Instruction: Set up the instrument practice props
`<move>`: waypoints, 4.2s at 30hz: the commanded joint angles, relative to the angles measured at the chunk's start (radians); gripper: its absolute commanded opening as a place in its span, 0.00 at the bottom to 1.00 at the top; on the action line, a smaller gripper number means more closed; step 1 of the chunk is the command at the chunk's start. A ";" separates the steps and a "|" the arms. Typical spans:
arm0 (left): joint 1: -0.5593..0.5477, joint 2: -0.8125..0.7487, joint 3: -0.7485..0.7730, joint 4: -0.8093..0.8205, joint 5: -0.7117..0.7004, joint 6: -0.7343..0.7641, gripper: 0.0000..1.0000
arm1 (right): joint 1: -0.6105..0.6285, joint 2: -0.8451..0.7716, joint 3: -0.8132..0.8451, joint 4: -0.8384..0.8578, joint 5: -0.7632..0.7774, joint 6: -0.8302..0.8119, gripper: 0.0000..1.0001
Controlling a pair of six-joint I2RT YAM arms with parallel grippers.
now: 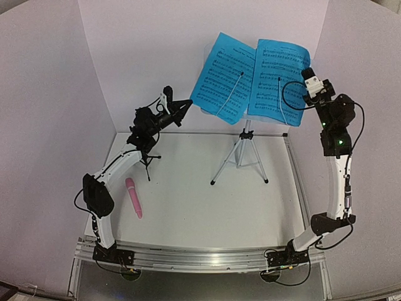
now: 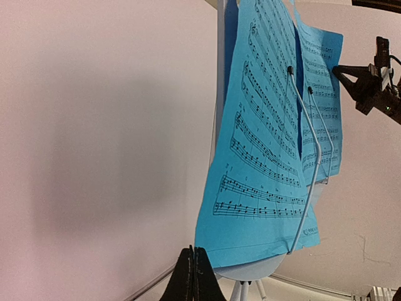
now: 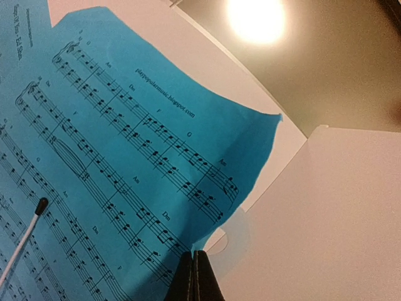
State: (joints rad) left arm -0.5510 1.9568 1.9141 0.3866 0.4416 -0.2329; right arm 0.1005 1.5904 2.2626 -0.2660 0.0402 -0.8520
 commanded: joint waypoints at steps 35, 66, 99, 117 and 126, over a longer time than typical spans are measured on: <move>-0.003 -0.060 0.008 0.041 -0.001 0.013 0.00 | -0.087 0.013 0.026 -0.040 -0.089 -0.019 0.00; -0.004 -0.061 -0.063 0.129 -0.013 -0.036 0.00 | -0.123 -0.173 -0.229 -0.054 -0.196 0.496 0.77; 0.043 0.094 0.636 -0.647 0.192 0.121 0.62 | -0.106 -0.269 -0.417 -0.104 -0.443 0.884 0.79; -0.003 0.233 0.694 -0.392 0.108 0.048 0.21 | -0.066 -0.334 -0.504 -0.104 -0.475 0.879 0.78; -0.001 0.177 0.602 -0.404 0.127 0.051 0.00 | -0.065 -0.364 -0.541 -0.104 -0.461 0.861 0.78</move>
State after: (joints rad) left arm -0.5552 2.2127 2.5496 -0.0392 0.5545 -0.1746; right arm 0.0296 1.2543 1.7246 -0.3828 -0.4198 0.0219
